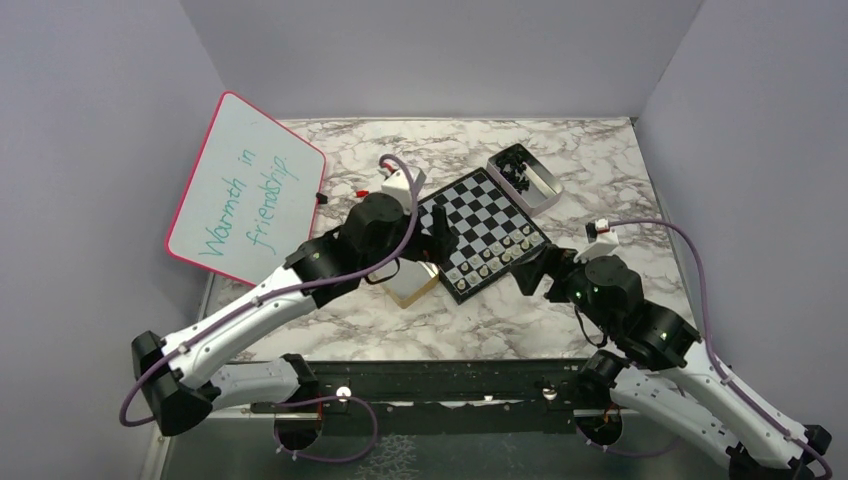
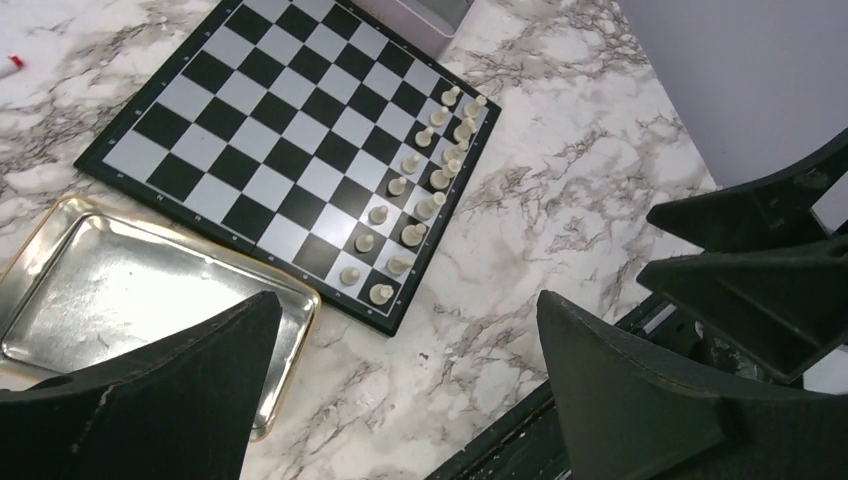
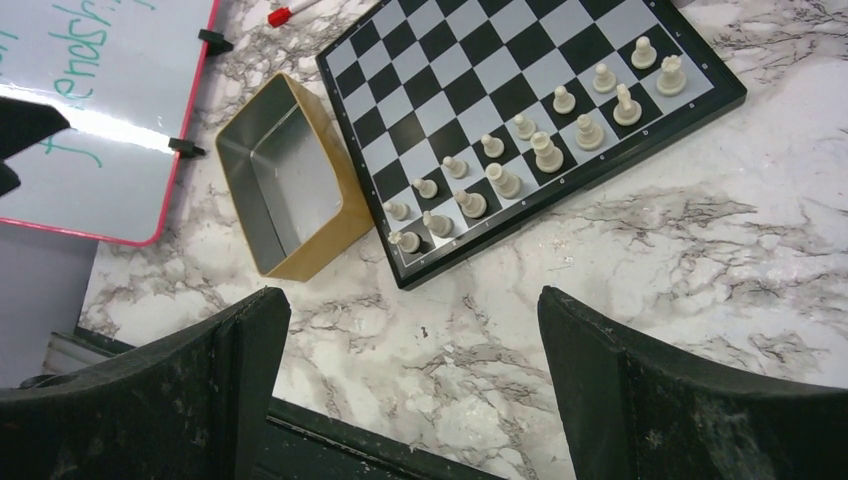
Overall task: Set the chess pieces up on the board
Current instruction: Reset both arms
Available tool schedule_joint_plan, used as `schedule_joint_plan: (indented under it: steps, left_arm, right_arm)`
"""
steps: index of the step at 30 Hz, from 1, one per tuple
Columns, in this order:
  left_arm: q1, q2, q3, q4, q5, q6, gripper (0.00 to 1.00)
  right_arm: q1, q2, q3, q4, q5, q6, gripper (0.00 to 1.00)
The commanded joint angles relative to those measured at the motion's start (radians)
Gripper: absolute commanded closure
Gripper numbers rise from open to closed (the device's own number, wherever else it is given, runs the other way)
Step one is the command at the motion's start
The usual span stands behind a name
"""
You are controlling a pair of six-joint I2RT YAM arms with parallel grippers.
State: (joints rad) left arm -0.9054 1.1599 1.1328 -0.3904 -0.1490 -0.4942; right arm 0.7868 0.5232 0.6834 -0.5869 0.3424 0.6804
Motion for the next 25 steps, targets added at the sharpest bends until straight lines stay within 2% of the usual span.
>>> schedule_joint_plan:
  steps: [1, 8, 25]
  left_arm:
    - [-0.006, -0.127, -0.127, -0.007, -0.082, -0.057, 0.01]
    - [-0.006, -0.256, -0.263, 0.026, -0.111, -0.078, 0.01]
    - [-0.006, -0.257, -0.254, 0.035, -0.108, -0.058, 0.01]
  right_arm:
    - [0.007, 0.016, 0.041, -0.017, -0.013, 0.015, 0.00]
    - [0.007, 0.035, 0.051, -0.004, -0.008, 0.006, 0.00]
    - [0.008, 0.018, 0.035, -0.002, 0.003, 0.015, 0.00]
